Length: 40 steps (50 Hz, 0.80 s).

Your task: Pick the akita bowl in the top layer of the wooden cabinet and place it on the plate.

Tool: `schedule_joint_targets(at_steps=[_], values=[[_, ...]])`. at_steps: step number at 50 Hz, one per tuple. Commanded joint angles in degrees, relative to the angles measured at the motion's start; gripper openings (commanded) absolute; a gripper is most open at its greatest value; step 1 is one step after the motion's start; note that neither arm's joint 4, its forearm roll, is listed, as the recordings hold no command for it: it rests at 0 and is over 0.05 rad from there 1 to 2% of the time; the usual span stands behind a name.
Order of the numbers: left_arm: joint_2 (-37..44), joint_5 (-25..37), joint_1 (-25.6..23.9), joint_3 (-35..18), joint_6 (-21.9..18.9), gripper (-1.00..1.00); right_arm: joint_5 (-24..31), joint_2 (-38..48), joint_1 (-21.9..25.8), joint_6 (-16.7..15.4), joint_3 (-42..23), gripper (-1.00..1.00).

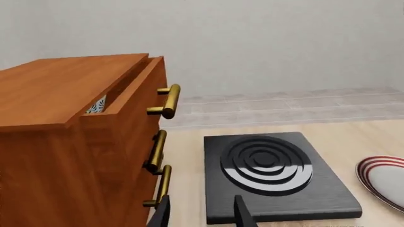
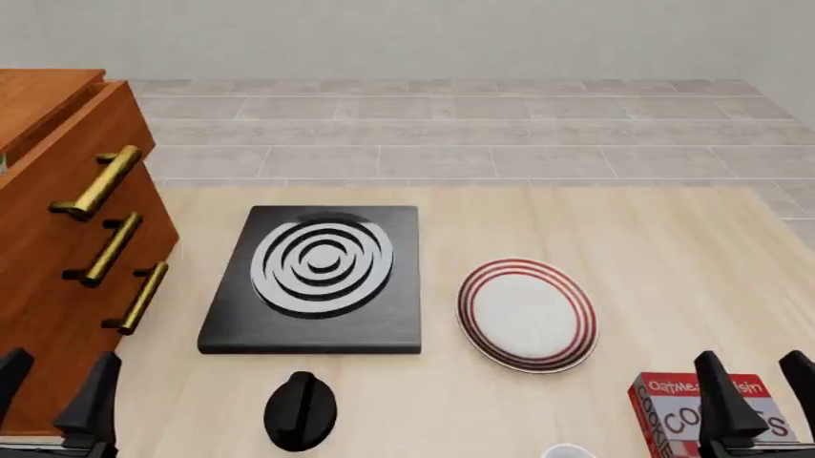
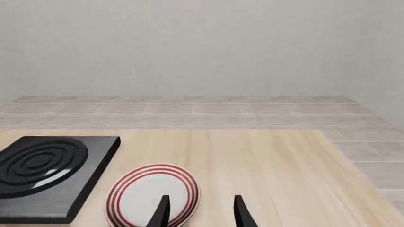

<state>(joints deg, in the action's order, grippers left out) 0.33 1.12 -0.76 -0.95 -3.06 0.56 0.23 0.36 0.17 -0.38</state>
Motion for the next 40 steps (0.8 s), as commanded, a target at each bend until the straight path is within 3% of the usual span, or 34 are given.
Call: schedule_joint_targets(at_steps=[1,11,40], values=[[0.1,1.8,-0.9,-1.7,-1.3,1.00,0.5,-0.1,0.2,-0.1,0.0,1.00],[-0.1,5.3,-2.3,-4.9,-1.7,1.00,0.4,0.2,0.2,-0.2,0.0,1.00],[8.6,11.9,-6.0,-22.1,-3.1,1.00,-1.0,1.6,0.4,0.0,0.1,1.00]])
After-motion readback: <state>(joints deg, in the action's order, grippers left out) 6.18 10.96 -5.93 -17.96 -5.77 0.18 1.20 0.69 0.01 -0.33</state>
